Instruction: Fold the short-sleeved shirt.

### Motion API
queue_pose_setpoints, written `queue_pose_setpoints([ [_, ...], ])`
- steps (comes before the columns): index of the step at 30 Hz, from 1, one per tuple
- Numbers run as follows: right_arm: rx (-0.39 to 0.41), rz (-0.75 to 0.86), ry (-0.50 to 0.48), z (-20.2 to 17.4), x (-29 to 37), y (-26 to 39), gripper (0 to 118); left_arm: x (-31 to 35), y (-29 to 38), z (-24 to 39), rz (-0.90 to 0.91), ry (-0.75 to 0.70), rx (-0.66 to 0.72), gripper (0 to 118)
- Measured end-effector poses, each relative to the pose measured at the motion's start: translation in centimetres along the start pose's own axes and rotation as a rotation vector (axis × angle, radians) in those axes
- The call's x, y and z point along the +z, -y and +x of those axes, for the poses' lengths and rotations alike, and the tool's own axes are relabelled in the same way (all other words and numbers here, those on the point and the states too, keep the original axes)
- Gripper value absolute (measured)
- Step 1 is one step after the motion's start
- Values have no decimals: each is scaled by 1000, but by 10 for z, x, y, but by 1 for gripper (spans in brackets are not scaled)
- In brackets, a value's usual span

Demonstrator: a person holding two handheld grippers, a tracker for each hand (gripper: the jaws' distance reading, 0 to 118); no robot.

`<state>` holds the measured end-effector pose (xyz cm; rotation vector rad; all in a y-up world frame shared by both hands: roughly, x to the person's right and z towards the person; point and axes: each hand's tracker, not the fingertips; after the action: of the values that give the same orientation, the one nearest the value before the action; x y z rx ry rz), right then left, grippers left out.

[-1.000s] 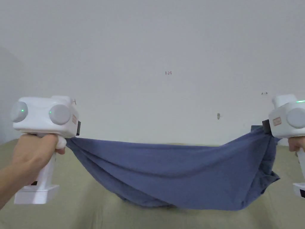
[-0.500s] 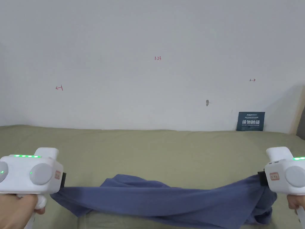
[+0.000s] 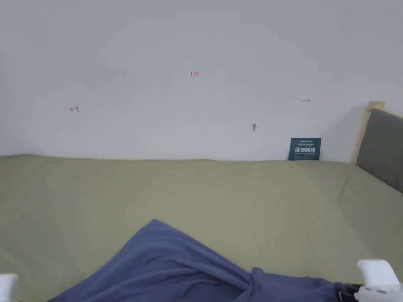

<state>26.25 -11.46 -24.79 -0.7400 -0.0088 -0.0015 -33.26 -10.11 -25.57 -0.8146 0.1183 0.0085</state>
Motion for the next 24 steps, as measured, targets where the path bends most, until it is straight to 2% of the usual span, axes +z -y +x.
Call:
queue_pose_setpoints([
  [5,-51,-63,-18,7,28,70,0,25,69,-18,-59,31,53,0],
  [9,-125,-105,-11,11,23,96,0,15,92,-21,-112,71,56,0],
  [12,-144,-110,-14,9,20,103,1,9,97,-23,-123,75,50,1],
  [13,-151,-113,-20,8,19,103,8,8,96,-23,-129,84,51,11],
  [14,-160,-109,-17,7,20,103,42,8,95,-24,-129,112,53,37],
  [15,-168,-106,-6,6,24,101,86,10,94,-24,-119,124,46,76],
  [16,-181,-107,0,7,26,99,118,12,92,-23,-113,116,40,111],
  [17,-195,-114,2,7,27,98,111,15,91,-18,-108,98,30,113],
  [18,-215,-89,5,6,32,101,108,19,88,-17,-77,88,29,113],
  [21,-215,-54,11,5,43,99,112,35,76,-4,-27,98,-15,112],
  [24,-187,5,51,-12,63,79,109,51,63,11,33,142,-13,108],
])
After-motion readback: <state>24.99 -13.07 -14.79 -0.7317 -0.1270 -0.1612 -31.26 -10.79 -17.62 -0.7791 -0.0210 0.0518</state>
